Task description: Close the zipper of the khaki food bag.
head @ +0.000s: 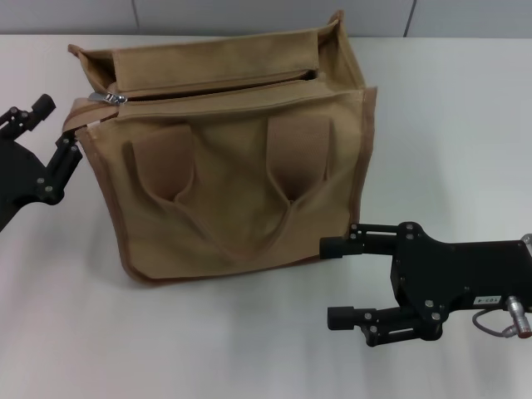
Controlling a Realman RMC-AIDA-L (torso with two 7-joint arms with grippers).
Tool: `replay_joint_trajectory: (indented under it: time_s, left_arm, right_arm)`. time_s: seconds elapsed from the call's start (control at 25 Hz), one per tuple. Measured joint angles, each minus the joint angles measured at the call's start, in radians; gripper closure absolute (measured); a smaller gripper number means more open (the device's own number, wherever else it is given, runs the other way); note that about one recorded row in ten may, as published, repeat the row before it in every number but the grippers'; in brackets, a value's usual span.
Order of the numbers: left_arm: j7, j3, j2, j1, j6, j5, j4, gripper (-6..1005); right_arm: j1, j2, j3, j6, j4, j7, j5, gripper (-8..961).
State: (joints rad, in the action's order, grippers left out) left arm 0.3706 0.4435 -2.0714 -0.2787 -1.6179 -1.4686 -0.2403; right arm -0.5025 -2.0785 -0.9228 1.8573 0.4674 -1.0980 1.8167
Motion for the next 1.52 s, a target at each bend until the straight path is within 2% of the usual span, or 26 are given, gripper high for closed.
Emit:
replay_joint_trajectory:
  time_s: [0.24,0.48,0.56,0.68,0.88,1.08,1.12,1.16,1.32,1.36,1.4,1.52]
  left_arm:
    - [-0.026,-0.006,0.001,-0.009,0.006,0.001,0.020,685]
    - [-0.027,-0.010,-0.001,-0.018,-0.025,0.017,0.040,819]
    - [-0.028,-0.010,-0.001,-0.021,-0.073,0.039,0.056,864]
    - [-0.028,-0.010,-0.001,-0.022,-0.099,0.048,0.062,921]
    - [-0.028,-0.010,-0.001,-0.028,-0.120,0.051,0.068,979]
    - [-0.029,-0.023,-0.002,-0.037,-0.127,0.054,0.073,979]
    - [-0.029,-0.024,-0.002,-0.039,-0.130,0.054,0.074,979]
    - [-0.029,-0.025,-0.002,-0.040,-0.134,0.054,0.074,979]
    - [-0.029,-0.033,-0.003,-0.043,-0.151,0.054,0.075,979]
    - [-0.029,-0.035,-0.003,-0.043,-0.155,0.054,0.075,979]
    - [-0.029,-0.037,-0.003,-0.044,-0.157,0.055,0.075,979]
    - [-0.029,-0.043,-0.003,-0.046,-0.158,0.055,0.075,979]
  right_arm:
    - [-0.006,0.000,-0.001,0.003,-0.002,-0.001,-0.013,169]
    - [-0.012,-0.002,-0.001,0.031,-0.013,-0.043,-0.109,169]
    - [-0.021,-0.001,-0.001,0.057,-0.010,-0.131,-0.207,169]
    - [-0.044,0.002,-0.001,0.063,0.004,-0.226,-0.259,169]
    - [-0.155,0.019,0.001,0.016,0.023,-0.460,-0.291,170]
    - [-0.278,0.030,-0.002,-0.080,0.036,-0.675,-0.286,169]
    - [-0.323,0.032,-0.007,-0.122,0.047,-0.777,-0.284,169]
    - [-0.323,0.032,-0.007,-0.122,0.047,-0.777,-0.284,169]
    - [-0.407,0.036,-0.026,-0.212,0.056,-0.932,-0.253,170]
    - [-0.447,0.036,-0.040,-0.263,0.056,-0.999,-0.214,170]
    - [-0.447,0.036,-0.040,-0.263,0.056,-0.999,-0.214,170]
    - [-0.500,0.030,-0.054,-0.333,0.054,-1.080,-0.152,183]
